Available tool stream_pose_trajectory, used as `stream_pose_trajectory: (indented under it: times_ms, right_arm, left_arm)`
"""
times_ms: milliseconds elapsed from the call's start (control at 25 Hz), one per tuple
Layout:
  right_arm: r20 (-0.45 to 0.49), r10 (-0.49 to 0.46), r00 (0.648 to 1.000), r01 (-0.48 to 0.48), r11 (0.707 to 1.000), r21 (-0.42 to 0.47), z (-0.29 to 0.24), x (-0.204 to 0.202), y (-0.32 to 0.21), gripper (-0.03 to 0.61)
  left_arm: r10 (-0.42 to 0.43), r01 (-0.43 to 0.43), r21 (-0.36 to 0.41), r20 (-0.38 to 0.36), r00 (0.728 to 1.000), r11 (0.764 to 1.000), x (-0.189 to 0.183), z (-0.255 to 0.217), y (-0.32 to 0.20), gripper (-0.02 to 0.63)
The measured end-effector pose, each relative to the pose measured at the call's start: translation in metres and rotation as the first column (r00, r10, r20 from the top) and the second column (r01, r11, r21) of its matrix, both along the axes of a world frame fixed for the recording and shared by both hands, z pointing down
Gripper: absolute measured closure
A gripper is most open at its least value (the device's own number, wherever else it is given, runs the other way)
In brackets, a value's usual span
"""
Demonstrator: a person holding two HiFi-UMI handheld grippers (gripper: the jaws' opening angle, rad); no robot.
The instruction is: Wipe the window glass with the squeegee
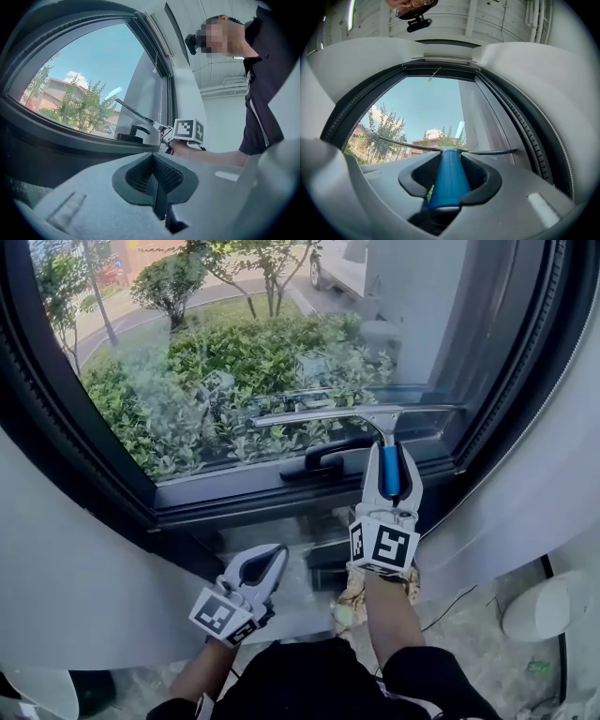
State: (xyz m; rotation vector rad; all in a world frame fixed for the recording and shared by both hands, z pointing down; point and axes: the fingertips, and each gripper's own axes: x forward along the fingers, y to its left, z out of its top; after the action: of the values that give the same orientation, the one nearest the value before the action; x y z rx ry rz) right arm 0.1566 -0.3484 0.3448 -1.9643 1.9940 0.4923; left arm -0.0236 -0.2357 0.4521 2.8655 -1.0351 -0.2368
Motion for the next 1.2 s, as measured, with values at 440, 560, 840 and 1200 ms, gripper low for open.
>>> stream_pose_trajectory:
  times_ms: [440,560,840,1200]
  right_arm:
    - [-0.003,0.007,1.0,-0.007,0.999,-0.033,0.014,0.0,0.003,0.443]
    - [-0.01,0.006,1.0,-0.006,0.999,-0.035,0.015,0.0,0.003,0.443]
    - [0.014,0.004,1.0,-0.003,0.997,-0.075,0.022,0.001,0.001,0.443]
    - [0.0,-0.008,1.0,0.008,0.996,-0.094,0.029,0.002,0.003,0.443]
  left_arm:
    - [0.01,-0.01,-0.017,-0.001,1.0,1.0,0.0,0.011,0.003,0.614]
    - [0.012,-0.012,-0.01,-0.012,1.0,1.0,0.001,0.007,0.004,0.614]
    - [0.016,-0.017,-0.012,-0.006,1.0,1.0,0.004,0.007,0.005,0.614]
    - [0.016,-0.015,-0.015,0.012,1.0,1.0,0.008,0.009,0.011,0.614]
